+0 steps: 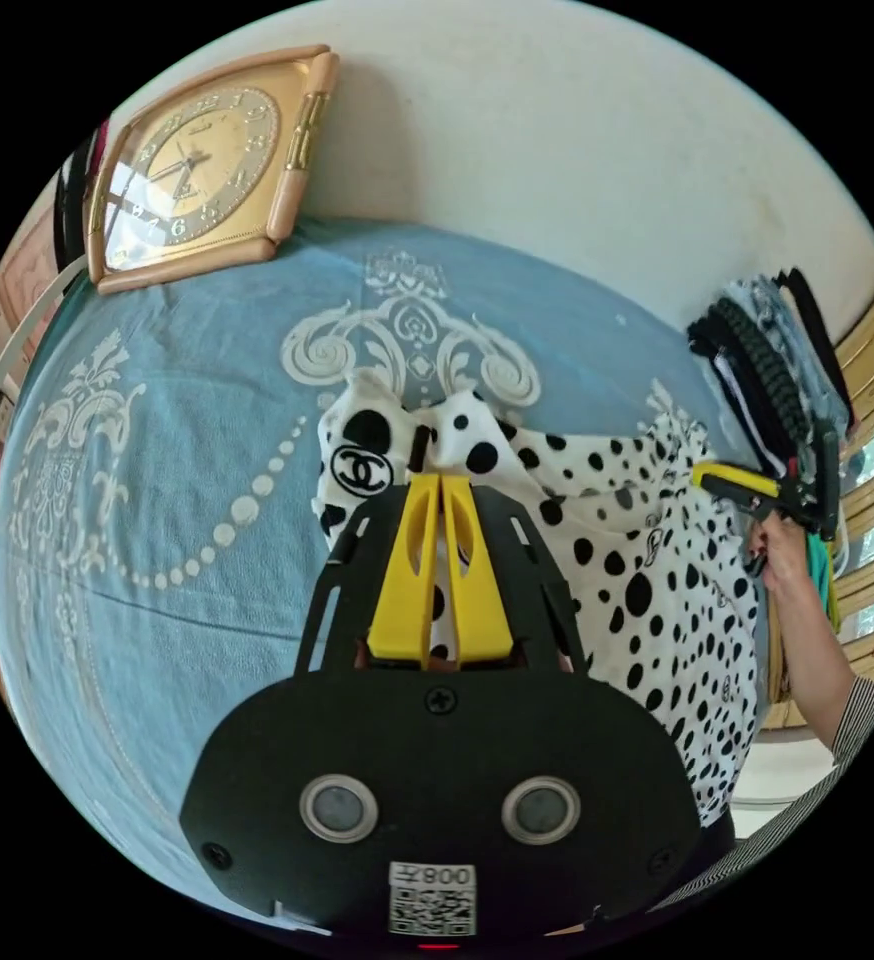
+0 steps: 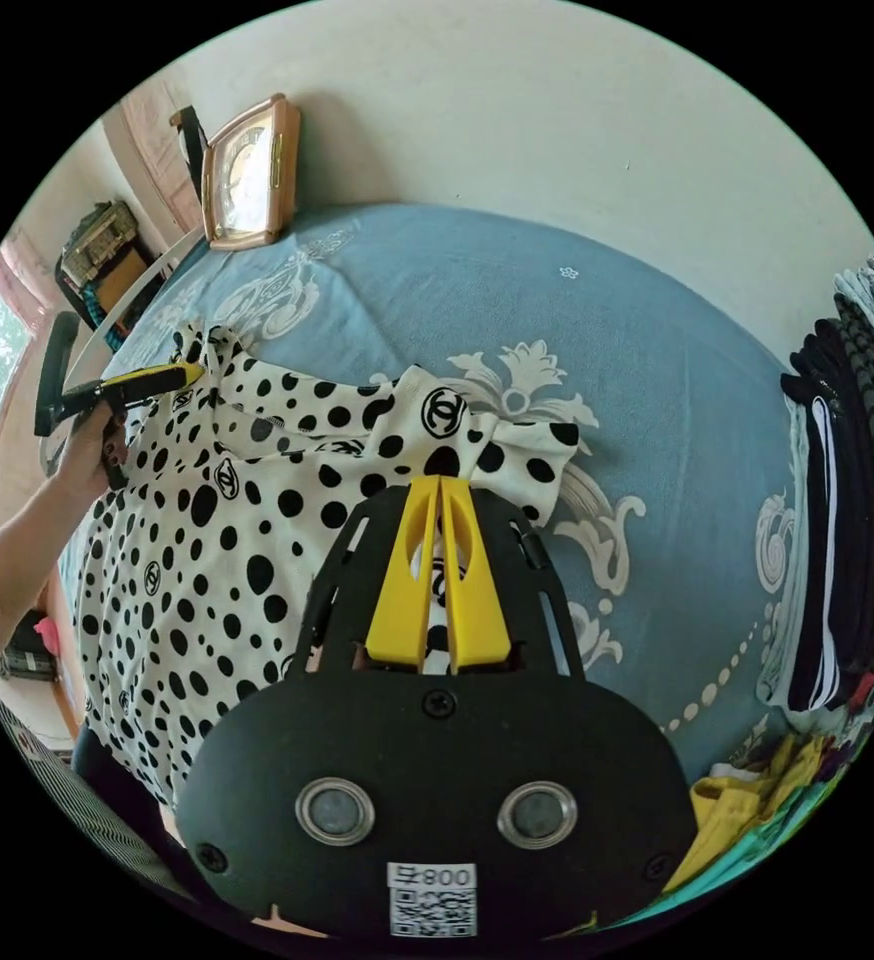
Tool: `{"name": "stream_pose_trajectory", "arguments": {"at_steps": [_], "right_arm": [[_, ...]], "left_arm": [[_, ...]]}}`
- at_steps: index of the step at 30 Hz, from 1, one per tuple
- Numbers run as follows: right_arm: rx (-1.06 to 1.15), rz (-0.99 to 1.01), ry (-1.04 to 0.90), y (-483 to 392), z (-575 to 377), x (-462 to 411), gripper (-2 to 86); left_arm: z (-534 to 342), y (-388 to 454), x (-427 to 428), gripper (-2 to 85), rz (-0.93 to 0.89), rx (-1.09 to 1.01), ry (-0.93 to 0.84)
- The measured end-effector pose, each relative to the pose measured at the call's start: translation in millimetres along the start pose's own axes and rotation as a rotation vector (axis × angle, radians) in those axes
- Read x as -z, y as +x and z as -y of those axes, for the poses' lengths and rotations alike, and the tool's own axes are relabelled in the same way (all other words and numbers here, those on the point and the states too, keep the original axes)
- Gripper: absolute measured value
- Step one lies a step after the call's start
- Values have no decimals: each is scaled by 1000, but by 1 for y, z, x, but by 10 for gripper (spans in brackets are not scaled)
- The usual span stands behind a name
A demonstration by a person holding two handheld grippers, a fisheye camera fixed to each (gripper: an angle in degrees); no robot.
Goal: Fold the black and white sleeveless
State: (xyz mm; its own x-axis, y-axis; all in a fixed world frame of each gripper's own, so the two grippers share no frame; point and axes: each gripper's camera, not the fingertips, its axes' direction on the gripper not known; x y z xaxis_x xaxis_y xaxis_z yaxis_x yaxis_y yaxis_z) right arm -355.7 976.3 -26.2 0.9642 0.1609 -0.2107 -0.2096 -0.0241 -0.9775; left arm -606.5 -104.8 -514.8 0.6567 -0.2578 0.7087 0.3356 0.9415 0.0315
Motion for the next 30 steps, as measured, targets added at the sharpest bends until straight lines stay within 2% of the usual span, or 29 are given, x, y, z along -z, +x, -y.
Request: {"name": "stream_pose_trajectory", "arguments": {"at_steps": [3,7,11,13,17,19,21,30], "right_arm": [[-41,3,-33,-1,-17,14,-1],[-76,-39,31,-6,-60,51,0],[-123,10,38,-11,-143,93,0],[-170,26,18,-13,-187,110,0],[-265,199,-44,-22,-292,142,-2],[-307,180,-84,-30,-334,153,0],[-372,244,-114,-37,-385,166,5],[-559,478,-92,-56,-536,202,25]], "left_arm": [[-9,2,27,2,-4,-18,2],[-44,0,85,3,-35,-58,53],[-122,-23,157,5,-55,-39,34],[-162,-38,186,8,-61,10,-2],[-257,-72,252,26,-133,155,-87],[-294,-83,276,43,-182,203,-105],[-337,-95,302,64,-218,270,-133],[-440,-125,333,102,-407,415,-273]]}}
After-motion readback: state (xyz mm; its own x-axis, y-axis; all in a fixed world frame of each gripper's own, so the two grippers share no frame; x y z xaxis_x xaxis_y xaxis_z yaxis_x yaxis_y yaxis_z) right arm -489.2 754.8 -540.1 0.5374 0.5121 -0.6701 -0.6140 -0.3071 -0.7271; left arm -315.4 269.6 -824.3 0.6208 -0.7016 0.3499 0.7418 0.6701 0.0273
